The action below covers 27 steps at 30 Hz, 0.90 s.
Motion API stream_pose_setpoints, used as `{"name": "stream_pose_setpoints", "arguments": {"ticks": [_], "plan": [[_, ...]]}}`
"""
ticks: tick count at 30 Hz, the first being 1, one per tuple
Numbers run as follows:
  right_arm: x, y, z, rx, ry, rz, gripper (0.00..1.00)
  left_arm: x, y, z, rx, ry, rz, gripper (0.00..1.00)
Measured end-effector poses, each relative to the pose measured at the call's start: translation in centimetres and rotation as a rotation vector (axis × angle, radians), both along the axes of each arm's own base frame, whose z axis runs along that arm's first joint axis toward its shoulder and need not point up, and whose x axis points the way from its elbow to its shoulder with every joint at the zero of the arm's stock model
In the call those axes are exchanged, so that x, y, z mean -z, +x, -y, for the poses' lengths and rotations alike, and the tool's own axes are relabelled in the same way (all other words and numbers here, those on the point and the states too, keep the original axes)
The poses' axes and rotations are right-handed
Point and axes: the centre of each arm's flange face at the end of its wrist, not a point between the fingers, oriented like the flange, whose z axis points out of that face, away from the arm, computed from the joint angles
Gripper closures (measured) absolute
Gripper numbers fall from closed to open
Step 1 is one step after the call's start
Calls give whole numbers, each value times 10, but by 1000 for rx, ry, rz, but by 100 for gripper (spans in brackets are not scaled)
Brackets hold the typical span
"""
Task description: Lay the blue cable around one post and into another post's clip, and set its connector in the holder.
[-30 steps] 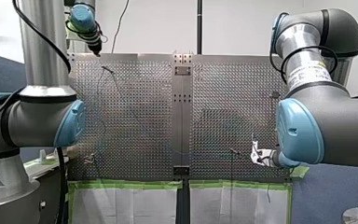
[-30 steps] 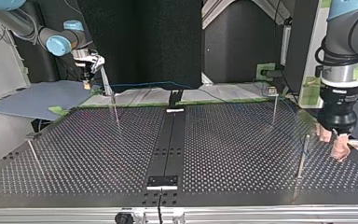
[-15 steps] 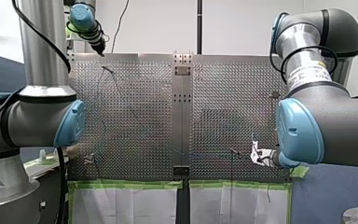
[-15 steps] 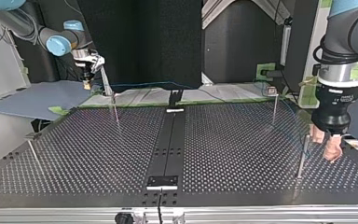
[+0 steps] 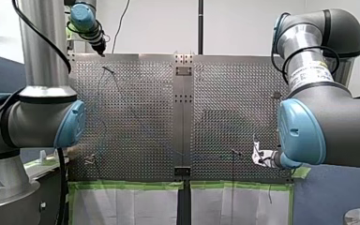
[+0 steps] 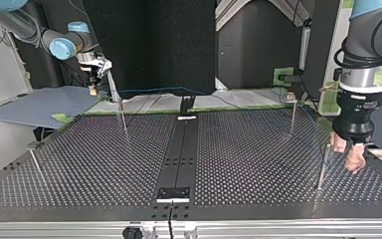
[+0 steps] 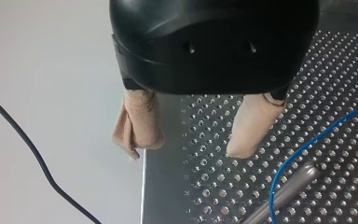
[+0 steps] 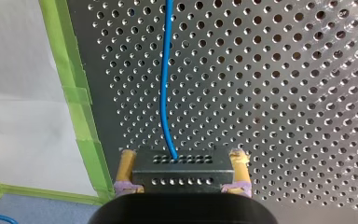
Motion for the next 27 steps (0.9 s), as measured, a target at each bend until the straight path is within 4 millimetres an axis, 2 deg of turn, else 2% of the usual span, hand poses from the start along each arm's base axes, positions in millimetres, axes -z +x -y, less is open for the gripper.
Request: {"name": "stream_pose_setpoints", "arguments": {"ticks": [15,27], "plan": [[0,0,-1,-1,5,-2,100,-1,-3,4,6,7,1,0],[1,0,-2,-2,14,-6,100,-5,-38,32,137,1,31,0]]}}
